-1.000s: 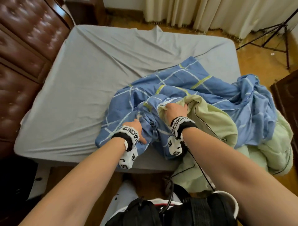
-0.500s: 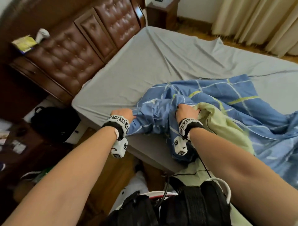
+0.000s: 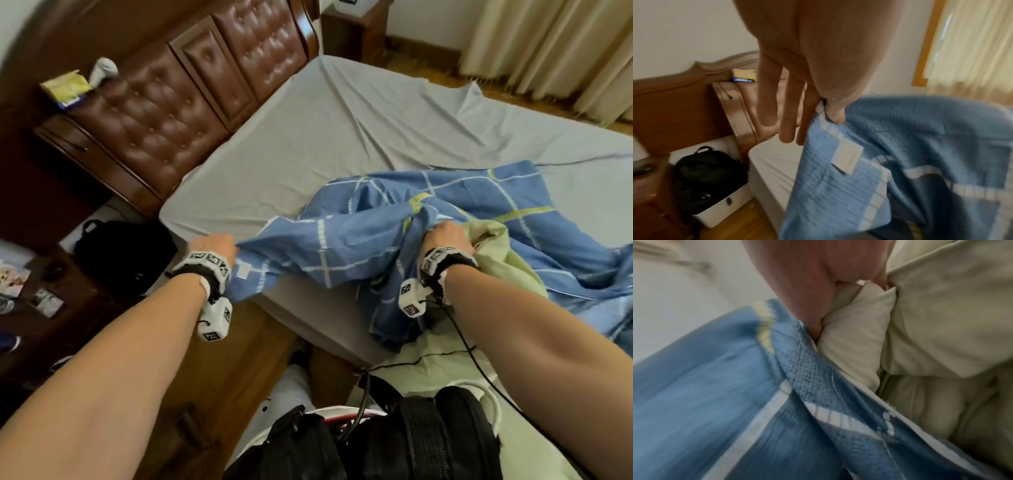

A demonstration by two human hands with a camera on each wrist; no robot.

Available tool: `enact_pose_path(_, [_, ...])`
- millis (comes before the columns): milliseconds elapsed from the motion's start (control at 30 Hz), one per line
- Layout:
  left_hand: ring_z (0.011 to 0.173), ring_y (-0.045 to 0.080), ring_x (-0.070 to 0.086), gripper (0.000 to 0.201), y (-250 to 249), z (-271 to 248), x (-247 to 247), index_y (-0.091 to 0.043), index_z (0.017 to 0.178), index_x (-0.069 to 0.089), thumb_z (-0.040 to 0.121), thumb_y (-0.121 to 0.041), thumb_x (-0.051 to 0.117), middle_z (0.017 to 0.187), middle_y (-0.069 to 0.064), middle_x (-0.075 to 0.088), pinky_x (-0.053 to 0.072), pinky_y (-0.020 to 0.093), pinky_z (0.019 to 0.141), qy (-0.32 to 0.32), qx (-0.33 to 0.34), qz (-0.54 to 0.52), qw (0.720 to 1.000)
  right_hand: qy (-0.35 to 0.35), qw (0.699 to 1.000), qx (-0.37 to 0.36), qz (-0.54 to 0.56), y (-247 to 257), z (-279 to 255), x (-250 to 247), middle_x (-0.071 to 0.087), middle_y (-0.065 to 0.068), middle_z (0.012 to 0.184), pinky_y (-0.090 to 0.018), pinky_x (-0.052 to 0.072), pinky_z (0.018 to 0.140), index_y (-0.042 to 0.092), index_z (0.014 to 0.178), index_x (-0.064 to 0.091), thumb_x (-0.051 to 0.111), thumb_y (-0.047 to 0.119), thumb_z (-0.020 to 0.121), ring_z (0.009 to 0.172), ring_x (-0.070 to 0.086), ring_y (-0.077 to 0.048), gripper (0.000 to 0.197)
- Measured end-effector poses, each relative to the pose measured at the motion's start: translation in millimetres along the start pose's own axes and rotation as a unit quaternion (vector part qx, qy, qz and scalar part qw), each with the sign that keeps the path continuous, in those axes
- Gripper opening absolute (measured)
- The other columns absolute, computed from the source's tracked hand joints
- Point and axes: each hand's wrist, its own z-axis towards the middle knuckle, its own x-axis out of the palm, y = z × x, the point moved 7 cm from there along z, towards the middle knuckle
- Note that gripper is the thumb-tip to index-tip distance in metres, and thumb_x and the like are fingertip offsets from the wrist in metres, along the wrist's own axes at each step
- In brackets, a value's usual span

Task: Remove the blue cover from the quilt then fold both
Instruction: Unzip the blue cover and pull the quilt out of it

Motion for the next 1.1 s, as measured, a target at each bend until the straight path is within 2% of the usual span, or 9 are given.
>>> enact_pose_path(200, [0.109,0.029,0.064,0.027,30.4,33.6,1.3,-0.012,0.113,0.068,0.092,-0.022,0.053,0.117,0.012,0.068,0.049,0.036,0.087,-0.029,-0.04,-0.04,0.998,0.007,0.995,0.08,0.056,15.5,3.2,3.8,0.068,-0.013,0.113,-0.042,0.053,0.084,0.015,0.113,0.065,0.04,0.022,0.094,0.105,0.066,-0.033,0.032])
enact_pose_path(267, [0.114,0.033,0.059,0.036,9.5,48.4,0.6,-0.016,0.125,0.058,0.089,-0.025,0.056,0.124,0.013,0.061,0.046,0.04,0.09,-0.02,0.01,-0.091,0.996,0.025,0.991,0.104,0.077,33.3,-0.7,8.5,0.067,-0.015,0.113,-0.043,0.052,0.087,0.012,0.111,0.066,0.041,0.02,0.094,0.106,0.064,-0.035,0.031])
enact_pose_path(400, [0.132,0.027,0.037,0.075,-63.8,67.6,-2.8,-0.027,0.143,0.037,0.075,-0.039,0.069,0.141,0.001,0.044,0.032,0.05,0.104,-0.053,0.215,-0.075,0.972,0.033,0.988,0.135,0.072,52.3,-3.2,13.5,0.065,-0.016,0.115,-0.042,0.051,0.086,0.01,0.109,0.066,0.041,0.02,0.092,0.107,0.063,-0.036,0.031])
enact_pose_path(500, [0.121,0.025,0.054,0.041,-93.3,74.6,-9.9,-0.02,0.122,0.06,0.083,-0.028,0.069,0.126,0.003,0.062,0.043,0.043,0.096,-0.066,0.271,-0.054,0.959,0.024,0.986,0.156,0.052,55.6,-4.0,9.5,0.064,-0.018,0.118,-0.044,0.05,0.088,0.008,0.114,0.064,0.042,0.023,0.095,0.11,0.061,-0.037,0.032])
enact_pose_path(633, [0.11,0.029,0.063,0.026,-77.2,95.5,-6.3,-0.012,0.115,0.066,0.092,-0.009,0.055,0.118,0.01,0.067,0.05,0.037,0.087,-0.045,0.261,-0.019,0.964,0.016,0.979,0.201,0.029,54.0,-10.2,3.1,0.064,-0.017,0.121,-0.045,0.046,0.094,0.015,0.119,0.063,0.041,0.036,0.098,0.112,0.061,-0.038,0.038])
enact_pose_path(700, [0.108,0.031,0.064,0.026,-52.7,105.5,-9.2,-0.011,0.116,0.065,0.093,-0.011,0.054,0.116,0.01,0.067,0.051,0.037,0.084,-0.039,0.239,-0.01,0.97,0.019,0.983,0.179,0.022,61.9,-11.5,7.4,0.065,-0.012,0.116,-0.045,0.049,0.085,0.026,0.118,0.06,0.035,0.045,0.096,0.106,0.063,-0.035,0.038])
enact_pose_path(767, [0.104,0.03,0.066,0.022,-23.4,115.9,-14.0,-0.013,0.112,0.066,0.091,-0.012,0.058,0.11,0.008,0.069,0.05,0.035,0.078,-0.025,0.209,-0.012,0.978,0.008,0.988,0.157,-0.009,64.2,-5.8,16.2,0.066,-0.006,0.106,-0.043,0.052,0.074,0.03,0.111,0.056,0.046,0.036,0.086,0.097,0.066,-0.031,0.028])
enact_pose_path(967, [0.101,0.027,0.066,0.019,43.4,140.4,2.2,-0.014,0.105,0.067,0.091,-0.009,0.056,0.107,0.006,0.07,0.045,0.031,0.074,0.024,0.122,-0.027,0.992,0.013,0.977,0.212,0.025,85.6,-14.4,13.0,0.067,-0.011,0.116,-0.045,0.053,0.091,0.012,0.115,0.067,0.051,0.017,0.093,0.108,0.065,-0.032,0.028])
enact_pose_path(1100, [0.11,0.028,0.062,0.039,21.4,140.2,10.6,-0.024,0.127,0.056,0.089,-0.034,0.061,0.12,0.005,0.064,0.046,0.035,0.081,0.003,0.176,-0.085,0.981,0.018,0.978,0.197,0.071,89.2,-13.3,12.8,0.063,-0.016,0.123,-0.044,0.049,0.091,0.007,0.122,0.063,0.045,0.024,0.096,0.113,0.059,-0.036,0.035])
